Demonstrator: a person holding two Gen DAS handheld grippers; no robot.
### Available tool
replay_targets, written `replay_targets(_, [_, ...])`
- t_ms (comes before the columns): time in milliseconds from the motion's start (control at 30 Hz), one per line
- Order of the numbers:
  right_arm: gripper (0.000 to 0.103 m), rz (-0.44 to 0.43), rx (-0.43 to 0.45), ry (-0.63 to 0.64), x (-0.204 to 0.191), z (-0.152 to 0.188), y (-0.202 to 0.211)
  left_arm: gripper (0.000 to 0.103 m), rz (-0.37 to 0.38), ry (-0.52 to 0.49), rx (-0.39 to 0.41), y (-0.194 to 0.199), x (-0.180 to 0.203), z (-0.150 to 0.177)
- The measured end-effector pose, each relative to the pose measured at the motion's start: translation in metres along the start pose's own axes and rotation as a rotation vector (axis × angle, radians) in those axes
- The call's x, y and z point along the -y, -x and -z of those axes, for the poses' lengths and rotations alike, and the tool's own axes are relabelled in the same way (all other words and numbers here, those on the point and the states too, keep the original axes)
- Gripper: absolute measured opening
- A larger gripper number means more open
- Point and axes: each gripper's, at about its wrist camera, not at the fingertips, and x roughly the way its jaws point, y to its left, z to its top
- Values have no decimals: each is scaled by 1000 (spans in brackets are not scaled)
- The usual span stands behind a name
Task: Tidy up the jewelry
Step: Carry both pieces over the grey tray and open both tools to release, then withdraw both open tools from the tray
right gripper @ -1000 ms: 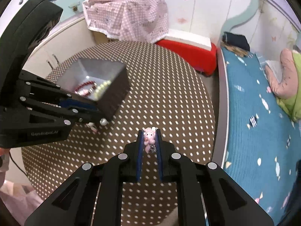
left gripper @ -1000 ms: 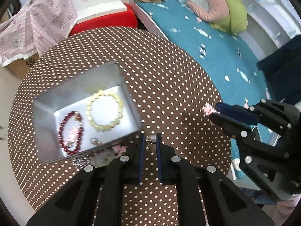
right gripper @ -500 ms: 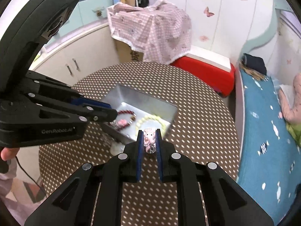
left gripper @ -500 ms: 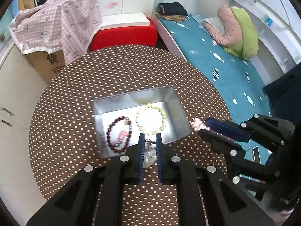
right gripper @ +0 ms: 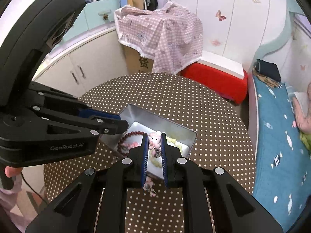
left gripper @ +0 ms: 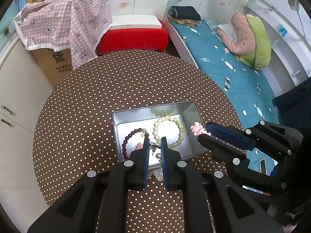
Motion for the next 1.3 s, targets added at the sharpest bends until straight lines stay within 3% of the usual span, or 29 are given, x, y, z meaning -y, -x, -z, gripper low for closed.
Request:
replay_targets(133, [13,-16,-2,-7,2,-3,-3,10,-1,5,-2,-1,-2,-1])
replay_targets(267, [16,32,1,-13,5,-6,-2,14,-24,20,-1,-1,-7,-3])
replay_targets(333, [20,31,2,-26,8,-8,0,35,-47,24,-5,-1,-10,-2])
replay_targets(367, [25,40,1,-34,10,-9,1,40,-45,29,-1,0,-12,-2])
replay_targets(433, [65,62,8,-47,14,-8,3,44,-47,37,8,2,-14,-1])
replay_targets(467, [69,68,15,-53,16,-7,4,44,-48,38,8,2,-15,0])
replay_targets(1300, [69,100,-3,-84,17,10,15,44,-57,44,8,12,-17,12])
